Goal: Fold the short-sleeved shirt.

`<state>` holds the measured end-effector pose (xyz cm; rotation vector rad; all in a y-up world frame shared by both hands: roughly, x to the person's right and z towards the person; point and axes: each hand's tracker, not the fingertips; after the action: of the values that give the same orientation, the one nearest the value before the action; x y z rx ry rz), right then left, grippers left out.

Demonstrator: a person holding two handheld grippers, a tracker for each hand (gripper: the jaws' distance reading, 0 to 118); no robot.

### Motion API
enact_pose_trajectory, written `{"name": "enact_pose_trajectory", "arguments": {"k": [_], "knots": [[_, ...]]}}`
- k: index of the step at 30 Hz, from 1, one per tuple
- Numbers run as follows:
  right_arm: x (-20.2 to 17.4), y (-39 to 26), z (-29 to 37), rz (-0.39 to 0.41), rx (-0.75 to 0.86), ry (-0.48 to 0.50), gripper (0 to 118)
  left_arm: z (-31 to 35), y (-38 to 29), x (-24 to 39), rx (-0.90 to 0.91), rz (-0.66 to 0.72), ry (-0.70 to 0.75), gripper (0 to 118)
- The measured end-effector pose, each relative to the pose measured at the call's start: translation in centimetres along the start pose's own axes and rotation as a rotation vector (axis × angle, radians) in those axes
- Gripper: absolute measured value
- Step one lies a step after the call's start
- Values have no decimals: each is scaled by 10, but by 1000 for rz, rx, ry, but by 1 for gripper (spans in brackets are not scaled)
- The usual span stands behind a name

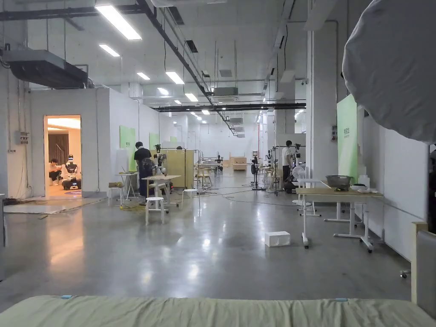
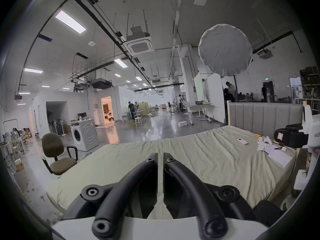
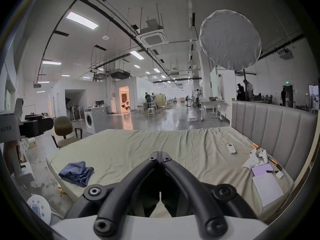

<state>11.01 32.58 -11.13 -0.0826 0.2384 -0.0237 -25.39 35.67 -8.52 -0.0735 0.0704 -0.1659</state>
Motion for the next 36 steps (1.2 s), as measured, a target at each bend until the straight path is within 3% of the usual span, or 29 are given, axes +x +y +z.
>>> {"name": "enact_pose_trajectory", "arguments": {"k": [8, 36], "knots": [[1, 5, 8, 29, -23, -38, 0, 13, -6, -7, -44, 67, -6, 0], [-8, 12, 7, 63, -9, -40, 0, 6, 6, -5, -18, 37, -18, 0]]}}
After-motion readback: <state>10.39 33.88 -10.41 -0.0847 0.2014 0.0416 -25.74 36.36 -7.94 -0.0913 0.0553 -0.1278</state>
